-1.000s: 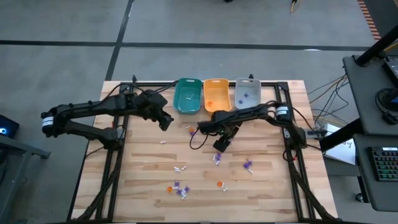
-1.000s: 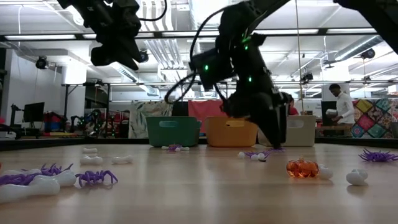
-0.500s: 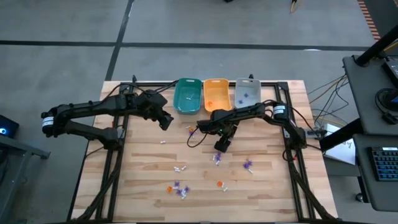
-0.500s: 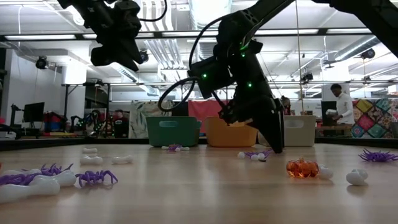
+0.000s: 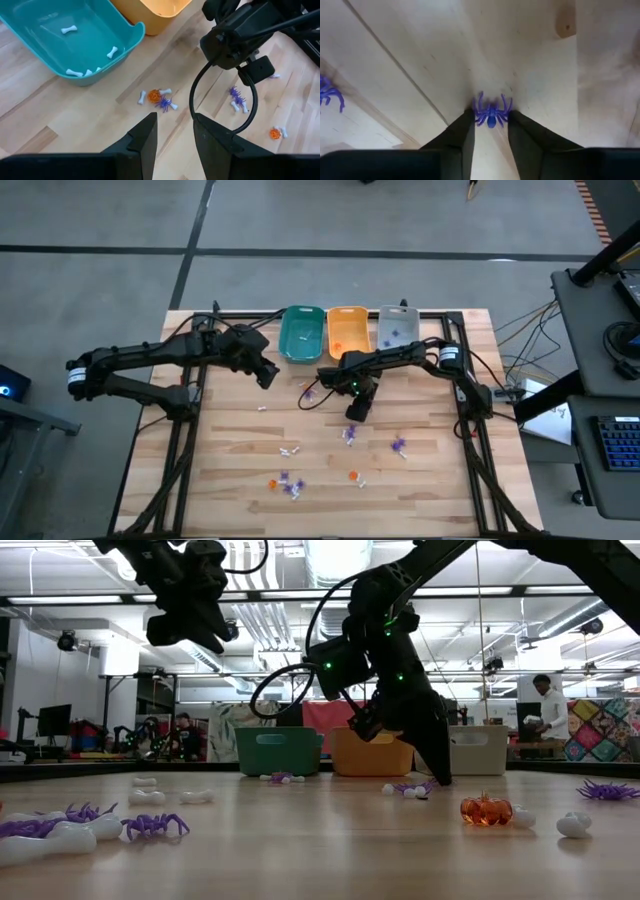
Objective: Sort Halloween decoration
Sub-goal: Put the purple spider toy into the gray bin
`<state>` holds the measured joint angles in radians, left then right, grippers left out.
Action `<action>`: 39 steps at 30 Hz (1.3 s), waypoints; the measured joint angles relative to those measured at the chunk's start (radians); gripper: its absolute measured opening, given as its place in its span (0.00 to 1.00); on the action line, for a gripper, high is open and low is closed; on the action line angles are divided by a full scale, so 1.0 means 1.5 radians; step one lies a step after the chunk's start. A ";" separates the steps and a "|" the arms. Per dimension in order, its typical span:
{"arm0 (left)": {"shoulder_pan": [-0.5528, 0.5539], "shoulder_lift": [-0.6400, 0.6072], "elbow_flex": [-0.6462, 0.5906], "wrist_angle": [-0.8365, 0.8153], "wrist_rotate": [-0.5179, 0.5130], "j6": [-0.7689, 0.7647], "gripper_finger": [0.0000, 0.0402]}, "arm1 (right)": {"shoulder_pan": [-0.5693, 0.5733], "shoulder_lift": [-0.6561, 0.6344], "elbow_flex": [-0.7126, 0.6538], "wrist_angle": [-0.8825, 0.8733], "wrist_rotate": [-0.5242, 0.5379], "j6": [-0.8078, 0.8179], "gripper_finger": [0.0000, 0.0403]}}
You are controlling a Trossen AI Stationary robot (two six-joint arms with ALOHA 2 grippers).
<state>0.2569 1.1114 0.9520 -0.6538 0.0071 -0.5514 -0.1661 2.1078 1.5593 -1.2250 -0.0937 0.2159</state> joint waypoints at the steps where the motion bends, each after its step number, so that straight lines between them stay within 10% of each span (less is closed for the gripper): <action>1: 0.000 0.000 0.000 0.000 0.000 0.000 0.27 | 0.000 0.000 0.000 0.000 0.000 -0.001 0.23; 29: 0.000 0.000 0.000 0.024 0.000 -0.006 0.27 | -0.014 -0.176 -0.001 0.006 -0.006 0.034 0.07; 39: 0.000 0.000 0.000 0.057 0.000 -0.006 0.27 | -0.126 -0.289 -0.001 0.002 0.012 0.060 0.07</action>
<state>0.2569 1.1114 0.9520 -0.5689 0.0074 -0.5602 -0.3553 1.6736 1.5585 -1.2221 -0.0756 0.3065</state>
